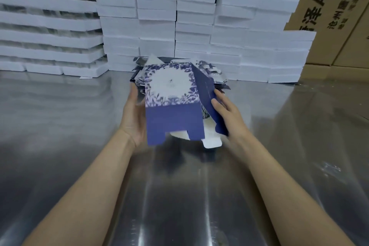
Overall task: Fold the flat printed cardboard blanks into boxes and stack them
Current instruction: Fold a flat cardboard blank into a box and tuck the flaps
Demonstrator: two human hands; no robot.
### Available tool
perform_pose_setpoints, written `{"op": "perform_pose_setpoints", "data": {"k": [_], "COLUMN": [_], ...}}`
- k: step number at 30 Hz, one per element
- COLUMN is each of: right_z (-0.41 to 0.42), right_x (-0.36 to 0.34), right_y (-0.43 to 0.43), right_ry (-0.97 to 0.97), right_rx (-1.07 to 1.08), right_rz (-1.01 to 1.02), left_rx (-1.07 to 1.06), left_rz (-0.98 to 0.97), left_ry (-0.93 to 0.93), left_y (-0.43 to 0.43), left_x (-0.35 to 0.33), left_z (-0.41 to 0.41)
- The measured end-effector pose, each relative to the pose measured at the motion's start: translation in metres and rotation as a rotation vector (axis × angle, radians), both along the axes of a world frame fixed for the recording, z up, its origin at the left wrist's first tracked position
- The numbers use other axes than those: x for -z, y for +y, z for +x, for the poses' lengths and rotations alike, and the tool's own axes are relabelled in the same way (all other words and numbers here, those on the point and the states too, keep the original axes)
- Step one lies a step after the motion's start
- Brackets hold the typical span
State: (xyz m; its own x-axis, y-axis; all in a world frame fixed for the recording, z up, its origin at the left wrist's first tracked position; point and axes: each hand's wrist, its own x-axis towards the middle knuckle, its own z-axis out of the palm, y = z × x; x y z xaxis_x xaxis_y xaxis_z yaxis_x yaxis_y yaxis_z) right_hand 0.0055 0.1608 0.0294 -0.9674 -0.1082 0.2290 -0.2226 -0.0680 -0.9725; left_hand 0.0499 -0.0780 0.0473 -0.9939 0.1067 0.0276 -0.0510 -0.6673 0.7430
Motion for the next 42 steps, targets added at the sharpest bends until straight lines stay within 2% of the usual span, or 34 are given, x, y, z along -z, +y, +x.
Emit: {"op": "perform_pose_setpoints", "data": {"k": [2,5,8,10,13,15,17,19,21,22,25,29,32,37,40,42], "right_z": [-0.002,-0.007,-0.007,-0.010,-0.010,-0.003,0.006,0.013,0.016,0.010,0.009,0.010,0.005,0.013,0.026,0.044], "right_x": [0.002,0.005,0.004,0.005,0.006,0.002,-0.001,-0.005,-0.009,-0.003,-0.002,-0.008,-0.009,-0.026,-0.060,-0.085], "right_y": [0.000,0.000,-0.004,-0.005,-0.005,-0.008,-0.007,-0.003,-0.001,0.003,-0.001,-0.004,-0.007,0.013,0.035,0.045], "right_ry": [-0.056,-0.131,-0.289,-0.392,-0.367,-0.360,-0.357,-0.393,-0.400,-0.375,-0.336,-0.305,-0.203,-0.157,0.176,0.457], "right_rx": [-0.073,-0.182,-0.287,-0.292,-0.280,-0.228,-0.145,-0.161,-0.207,-0.165,-0.192,-0.348,-0.293,-0.016,0.089,0.091], "right_rz": [-0.145,-0.230,-0.378,-0.577,-0.682,-0.709,-0.732,-0.833,-0.826,-0.802,-0.622,-0.688,-0.656,-0.533,-0.290,0.003], "left_rx": [0.002,0.038,-0.043,-0.058,-0.120,-0.172,-0.278,-0.364,-0.467,-0.521,-0.593,-0.597,-0.609,-0.546,-0.597,-0.708], "left_rz": [-0.028,-0.246,-0.417,-0.484,-0.661,-0.865,-1.155,-1.238,-1.186,-1.172,-1.161,-1.128,-1.122,-1.196,-1.162,-1.143], "left_ry": [0.036,0.196,0.352,0.423,0.498,0.580,0.753,0.882,0.999,1.064,1.170,0.960,0.823,0.912,0.952,0.963], "left_y": [0.000,0.011,0.021,0.024,0.027,0.030,0.034,0.038,0.040,0.040,0.039,0.040,0.037,0.039,0.046,0.054], "left_x": [-0.003,-0.005,-0.009,-0.010,0.000,0.009,0.018,0.021,0.021,0.021,0.027,0.037,0.036,0.027,0.021,0.013], "left_z": [-0.002,0.000,-0.001,-0.002,-0.003,0.000,0.004,0.008,0.007,0.005,-0.005,-0.011,-0.011,0.001,0.012,0.019]}}
